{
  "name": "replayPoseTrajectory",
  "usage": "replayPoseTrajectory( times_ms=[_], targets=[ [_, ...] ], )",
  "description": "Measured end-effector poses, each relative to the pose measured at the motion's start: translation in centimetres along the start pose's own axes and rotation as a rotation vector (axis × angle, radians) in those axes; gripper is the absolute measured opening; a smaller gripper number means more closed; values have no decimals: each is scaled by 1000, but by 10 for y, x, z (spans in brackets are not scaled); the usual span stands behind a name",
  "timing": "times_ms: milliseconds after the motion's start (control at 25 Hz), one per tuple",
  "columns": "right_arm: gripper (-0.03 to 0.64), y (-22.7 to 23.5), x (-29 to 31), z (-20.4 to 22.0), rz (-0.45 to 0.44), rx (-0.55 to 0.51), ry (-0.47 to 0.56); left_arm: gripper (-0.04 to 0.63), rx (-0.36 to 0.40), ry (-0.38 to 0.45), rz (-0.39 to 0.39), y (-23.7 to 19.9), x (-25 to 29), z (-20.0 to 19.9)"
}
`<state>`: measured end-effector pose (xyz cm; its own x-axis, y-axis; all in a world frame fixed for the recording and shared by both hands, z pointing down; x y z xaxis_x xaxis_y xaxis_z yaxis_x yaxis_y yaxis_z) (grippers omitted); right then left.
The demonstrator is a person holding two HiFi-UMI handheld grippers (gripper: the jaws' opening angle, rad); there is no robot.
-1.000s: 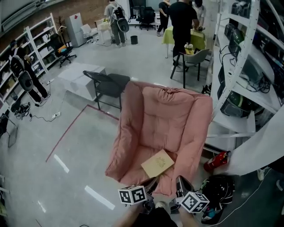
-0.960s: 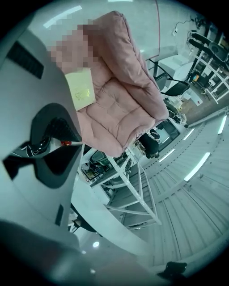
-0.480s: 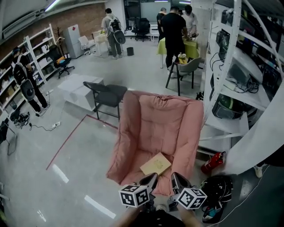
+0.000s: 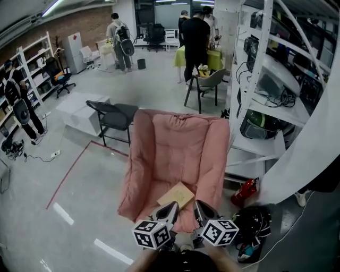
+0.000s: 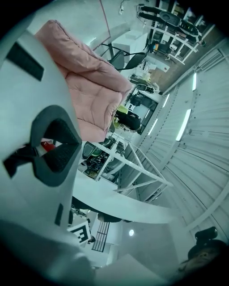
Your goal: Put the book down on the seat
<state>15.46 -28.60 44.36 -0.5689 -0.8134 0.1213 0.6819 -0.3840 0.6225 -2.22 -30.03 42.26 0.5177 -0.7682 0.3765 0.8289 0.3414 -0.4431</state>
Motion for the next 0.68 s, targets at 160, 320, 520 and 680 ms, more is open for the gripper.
replayPoseTrajectory(
  times_ms=[160,320,520,680],
  targets=[
    [12,-5,3,5,-12,-10,-22,11,-5,14,-14,-4,-2,-1],
    [12,-10,5,11,-34,-11,-48,11,-26,17,-26,-9,-7,2],
    [12,-11,10,15,-54,-18,-65,11,-47,16,-48,-16,-10,6],
    [12,-9,14,20,-61,-12,-82,11,-68,10,-45,-22,-8,9]
  ],
)
Point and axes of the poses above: the fingertips, and each gripper's own axes: x forward along the fingers, y to its right, z out of its underside, the point moved 9 cm from there along -x, backward along the fingers, and after that the axes turned 11 degrees about -z, right-handed, at the moved point
